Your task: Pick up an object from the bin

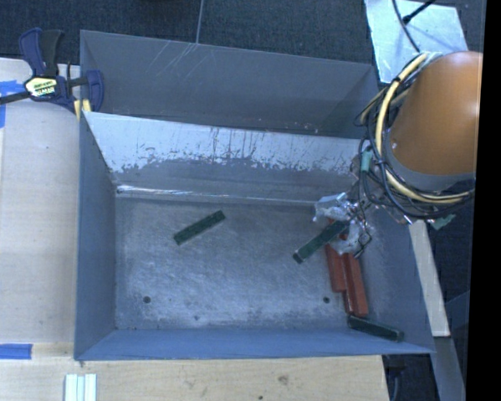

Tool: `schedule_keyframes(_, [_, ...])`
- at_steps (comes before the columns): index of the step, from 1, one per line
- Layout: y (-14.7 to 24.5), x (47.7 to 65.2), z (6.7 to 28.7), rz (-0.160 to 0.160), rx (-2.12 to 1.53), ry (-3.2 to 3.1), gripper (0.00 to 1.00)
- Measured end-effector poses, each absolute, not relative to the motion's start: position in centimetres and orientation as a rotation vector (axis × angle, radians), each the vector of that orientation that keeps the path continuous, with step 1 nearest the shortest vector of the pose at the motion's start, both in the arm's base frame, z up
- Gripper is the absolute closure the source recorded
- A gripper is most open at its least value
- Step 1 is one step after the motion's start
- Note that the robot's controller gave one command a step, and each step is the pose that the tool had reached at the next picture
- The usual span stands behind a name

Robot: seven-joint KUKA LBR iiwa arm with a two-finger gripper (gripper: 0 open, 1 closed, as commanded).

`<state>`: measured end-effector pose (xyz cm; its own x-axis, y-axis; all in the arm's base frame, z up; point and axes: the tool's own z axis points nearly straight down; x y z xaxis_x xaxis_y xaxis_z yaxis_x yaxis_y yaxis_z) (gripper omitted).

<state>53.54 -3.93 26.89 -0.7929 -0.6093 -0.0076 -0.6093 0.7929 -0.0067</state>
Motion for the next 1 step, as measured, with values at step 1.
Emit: schedule_keyframes(1, [-3.84, 53.44, 26.68, -0.001, -1.007, 2.971, 1.0])
